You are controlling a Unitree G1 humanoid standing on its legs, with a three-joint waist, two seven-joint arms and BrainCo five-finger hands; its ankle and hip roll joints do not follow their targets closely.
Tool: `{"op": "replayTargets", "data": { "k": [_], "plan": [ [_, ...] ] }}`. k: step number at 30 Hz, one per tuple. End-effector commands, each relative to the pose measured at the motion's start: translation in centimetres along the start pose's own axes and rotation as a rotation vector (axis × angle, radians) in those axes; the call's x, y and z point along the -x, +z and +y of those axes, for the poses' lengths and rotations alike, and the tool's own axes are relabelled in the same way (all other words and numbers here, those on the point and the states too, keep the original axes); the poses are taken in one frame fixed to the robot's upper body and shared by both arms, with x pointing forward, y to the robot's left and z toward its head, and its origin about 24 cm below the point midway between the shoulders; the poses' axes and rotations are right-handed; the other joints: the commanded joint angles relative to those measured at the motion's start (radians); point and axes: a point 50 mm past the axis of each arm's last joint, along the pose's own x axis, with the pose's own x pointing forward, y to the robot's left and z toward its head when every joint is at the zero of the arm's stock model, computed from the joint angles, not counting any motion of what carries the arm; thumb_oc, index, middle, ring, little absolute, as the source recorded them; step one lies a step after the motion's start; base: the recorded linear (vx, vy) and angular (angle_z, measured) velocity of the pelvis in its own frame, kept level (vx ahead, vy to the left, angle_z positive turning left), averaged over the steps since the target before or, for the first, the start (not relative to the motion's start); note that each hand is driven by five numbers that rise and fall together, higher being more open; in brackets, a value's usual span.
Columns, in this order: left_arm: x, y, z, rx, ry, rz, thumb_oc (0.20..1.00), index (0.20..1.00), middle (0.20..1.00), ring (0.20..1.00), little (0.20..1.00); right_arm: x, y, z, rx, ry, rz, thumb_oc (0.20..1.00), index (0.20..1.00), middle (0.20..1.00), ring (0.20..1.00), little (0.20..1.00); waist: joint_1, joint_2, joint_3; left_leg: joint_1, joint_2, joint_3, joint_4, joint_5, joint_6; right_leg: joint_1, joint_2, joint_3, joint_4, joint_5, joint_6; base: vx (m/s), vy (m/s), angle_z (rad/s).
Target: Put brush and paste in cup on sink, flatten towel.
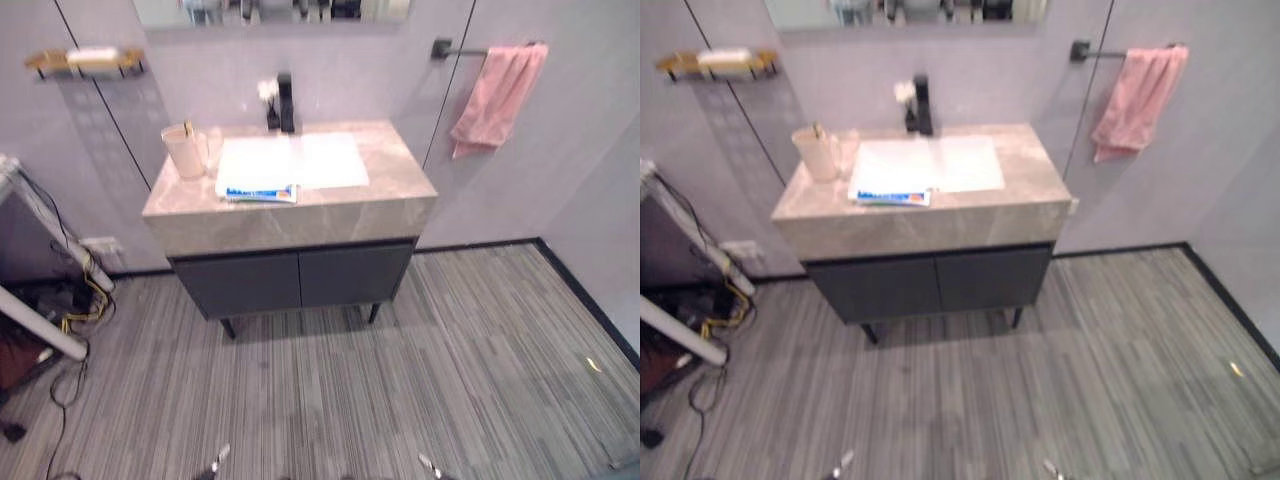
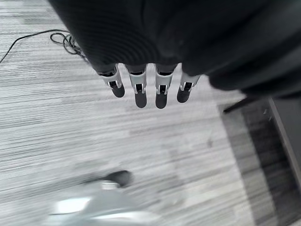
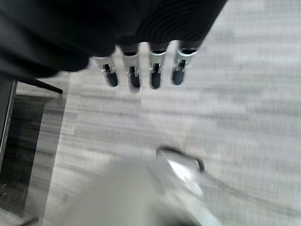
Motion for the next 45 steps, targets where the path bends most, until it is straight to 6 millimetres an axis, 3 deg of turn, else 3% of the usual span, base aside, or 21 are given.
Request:
{"op": "replayTargets", "data": {
  "k": [1, 4, 5, 10, 14, 21, 27, 34, 37, 40, 41, 42, 43, 45],
  "plan": [
    [-0.3, 1.7, 0.7, -0.019, 0.040, -0.055, 1.000, 1.000, 1.000, 1.000, 1.000, -0.5, 3.1, -0.6, -0.043, -0.029, -0.103, 1.000, 1.000, 1.000, 1.000, 1.000, 0.003, -0.023, 0.055, 0.069, -0.024, 0.016, -0.118, 0.062, -0.052, 0.137, -0.164, 0.041, -0.297, 0.206, 0.184, -0.01, -0.006, -0.09],
    [-0.3, 1.1, 0.5, 0.033, 0.039, -0.025, 1.000, 1.000, 1.000, 1.000, 1.000, -0.6, 3.0, -0.5, -0.055, -0.025, -0.089, 1.000, 1.000, 1.000, 1.000, 1.000, 0.006, -0.021, 0.055, 0.068, -0.023, 0.014, -0.118, 0.063, -0.052, 0.137, -0.164, 0.039, -0.297, 0.205, 0.183, 0.00, -0.004, -0.08],
    [-0.2, 0.4, 0.2, 0.142, 0.027, 0.022, 1.000, 1.000, 1.000, 1.000, 1.000, -0.7, 3.2, -0.2, -0.110, 0.001, -0.092, 1.000, 1.000, 1.000, 1.000, 1.000, 0.009, -0.021, 0.050, 0.069, -0.021, 0.014, -0.118, 0.063, -0.053, 0.140, -0.163, 0.038, -0.301, 0.204, 0.182, 0.00, 0.000, 0.00],
    [-0.2, -0.2, -0.8, 0.100, -0.023, 0.064, 1.000, 1.000, 1.000, 1.000, 1.000, -1.0, 3.9, 0.1, -0.018, 0.036, -0.081, 1.000, 1.000, 1.000, 1.000, 1.000, 0.012, -0.019, 0.036, 0.073, -0.020, 0.012, -0.118, 0.061, -0.054, 0.148, -0.162, 0.034, -0.301, 0.202, 0.180, 0.00, -0.002, 0.01],
    [-0.3, 1.3, -1.2, 0.067, -0.034, -0.009, 1.000, 1.000, 1.000, 1.000, 1.000, -1.1, 3.4, 0.1, -0.001, 0.018, -0.043, 1.000, 1.000, 1.000, 1.000, 1.000, 0.016, -0.015, 0.034, 0.073, -0.021, 0.006, -0.118, 0.061, -0.053, 0.151, -0.164, 0.028, -0.301, 0.201, 0.180, 0.00, 0.000, 0.00],
    [-0.2, 1.4, -1.7, 0.039, -0.074, -0.029, 1.000, 1.000, 1.000, 1.000, 1.000, -1.0, 2.1, -0.2, 0.004, -0.012, 0.010, 1.000, 1.000, 1.000, 1.000, 1.000, 0.016, -0.017, 0.035, 0.071, -0.018, -0.001, -0.118, 0.062, -0.052, 0.153, -0.164, 0.022, -0.301, 0.203, 0.182, -0.01, 0.001, 0.01],
    [-0.1, 2.7, -2.3, -0.038, -0.096, -0.097, 1.000, 1.000, 1.000, 1.000, 1.000, -1.0, 1.5, -0.3, 0.027, -0.033, 0.038, 1.000, 1.000, 1.000, 1.000, 1.000, 0.016, -0.016, 0.037, 0.073, -0.018, -0.001, -0.118, 0.061, -0.050, 0.158, -0.165, 0.016, -0.301, 0.203, 0.183, 0.00, 0.000, 0.00],
    [0.2, 3.5, -2.3, -0.063, -0.113, -0.155, 1.000, 1.000, 1.000, 1.000, 1.000, -1.0, 1.6, -0.5, -0.003, -0.043, 0.034, 1.000, 1.000, 1.000, 1.000, 1.000, 0.019, -0.015, 0.046, 0.083, -0.019, -0.003, -0.118, 0.058, -0.046, 0.163, -0.164, 0.014, -0.289, 0.194, 0.181, 0.00, 0.000, 0.00],
    [0.3, 4.1, -2.2, -0.072, -0.114, -0.187, 1.000, 1.000, 1.000, 1.000, 1.000, -1.1, 2.0, -0.6, -0.020, -0.048, 0.019, 1.000, 1.000, 1.000, 1.000, 1.000, 0.019, -0.013, 0.052, 0.092, -0.018, -0.004, -0.118, 0.058, -0.044, 0.160, -0.161, 0.018, -0.266, 0.179, 0.177, 0.00, 0.000, 0.00],
    [-0.1, 3.9, -1.5, -0.071, -0.067, -0.162, 1.000, 1.000, 1.000, 1.000, 1.000, -1.3, 4.5, -0.7, -0.099, -0.058, -0.090, 1.000, 1.000, 1.000, 1.000, 1.000, 0.013, -0.023, 0.088, 0.047, -0.011, -0.007, 0.018, 0.011, -0.040, 0.114, -0.152, 0.038, -0.156, 0.127, 0.165, -0.07, -0.016, 0.00],
    [-0.1, 4.0, -1.5, -0.070, -0.067, -0.163, 1.000, 1.000, 1.000, 1.000, 1.000, -1.3, 4.5, -0.7, -0.099, -0.058, -0.090, 1.000, 1.000, 1.000, 1.000, 1.000, 0.013, -0.022, 0.088, 0.044, -0.010, -0.007, 0.023, 0.008, -0.040, 0.112, -0.152, 0.038, -0.154, 0.126, 0.165, -0.09, -0.021, -0.03],
    [-0.2, 4.6, -0.7, -0.068, -0.032, -0.180, 1.000, 1.000, 1.000, 1.000, 1.000, -1.1, 6.2, -1.1, -0.103, -0.062, -0.182, 1.000, 1.000, 1.000, 1.000, 1.000, 0.010, -0.029, 0.116, 0.010, -0.016, -0.004, 0.114, -0.032, -0.041, 0.083, -0.142, 0.052, -0.075, 0.091, 0.165, -0.06, -0.007, -0.05],
    [-0.2, 4.6, -0.7, -0.068, -0.032, -0.180, 1.000, 1.000, 1.000, 1.000, 1.000, -1.1, 6.2, -1.1, -0.103, -0.062, -0.182, 1.000, 1.000, 1.000, 1.000, 1.000, 0.010, -0.029, 0.115, 0.010, -0.016, -0.004, 0.115, -0.032, -0.041, 0.083, -0.142, 0.052, -0.075, 0.091, 0.165, -0.07, -0.007, -0.06],
    [0.0, 7.5, 0.1, -0.186, 0.048, -0.308, 1.000, 1.000, 1.000, 1.000, 1.000, -0.9, 7.7, -1.5, -0.089, -0.074, -0.259, 1.000, 1.000, 1.000, 1.000, 1.000, 0.006, -0.033, 0.142, -0.016, -0.009, -0.017, 0.214, -0.081, -0.044, 0.036, -0.141, 0.052, 0.067, 0.037, 0.167, -0.02, 0.001, -0.04]
  ]
}}
